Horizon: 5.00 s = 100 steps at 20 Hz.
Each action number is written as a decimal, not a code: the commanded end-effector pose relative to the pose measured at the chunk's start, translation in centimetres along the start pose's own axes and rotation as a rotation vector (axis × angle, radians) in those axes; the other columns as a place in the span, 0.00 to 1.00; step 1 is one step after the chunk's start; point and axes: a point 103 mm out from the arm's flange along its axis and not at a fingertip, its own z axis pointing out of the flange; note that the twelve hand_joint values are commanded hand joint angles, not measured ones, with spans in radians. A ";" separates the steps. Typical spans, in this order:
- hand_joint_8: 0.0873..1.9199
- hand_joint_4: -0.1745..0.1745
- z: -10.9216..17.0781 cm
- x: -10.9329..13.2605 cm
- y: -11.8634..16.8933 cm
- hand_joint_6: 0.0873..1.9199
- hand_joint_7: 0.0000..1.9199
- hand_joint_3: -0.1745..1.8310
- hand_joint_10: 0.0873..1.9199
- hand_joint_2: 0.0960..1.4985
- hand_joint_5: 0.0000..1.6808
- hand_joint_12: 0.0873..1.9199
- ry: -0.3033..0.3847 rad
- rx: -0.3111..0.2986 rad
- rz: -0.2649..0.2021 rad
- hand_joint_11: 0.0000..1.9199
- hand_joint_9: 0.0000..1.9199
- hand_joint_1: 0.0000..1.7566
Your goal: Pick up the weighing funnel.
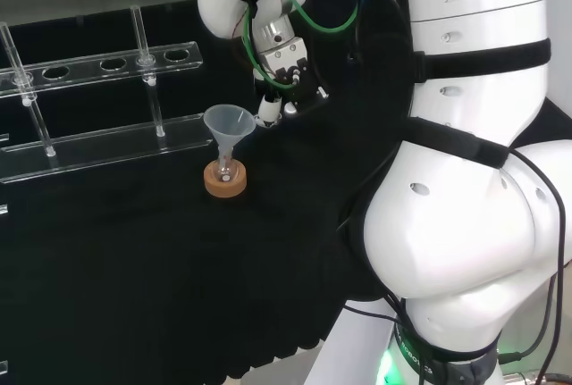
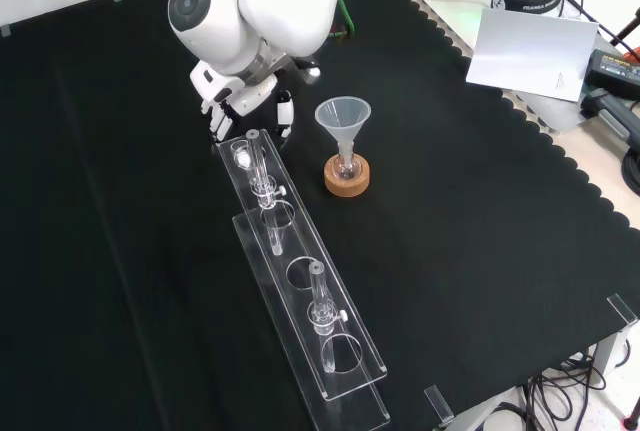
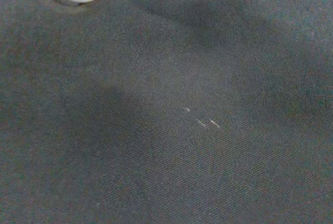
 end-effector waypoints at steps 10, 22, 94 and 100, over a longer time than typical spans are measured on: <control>0.29 0.51 1.2 -0.1 1.6 0.14 0.36 0.35 0.19 0.37 0.42 0.66 -0.011 -0.046 0.015 0.30 0.47 0.51; 0.29 0.54 0.9 -0.1 2.6 0.28 0.38 0.36 0.17 0.37 0.42 0.65 -0.017 -0.046 0.014 0.31 0.49 0.51; 0.28 1.00 -4.7 -7.6 -3.2 0.21 0.43 0.38 0.09 0.41 0.81 0.49 -0.091 -0.136 0.118 0.50 0.62 0.65; 0.29 1.00 -5.9 -8.1 -5.5 0.21 0.42 0.38 0.07 0.41 0.81 0.46 -0.093 -0.150 0.141 0.54 0.64 0.65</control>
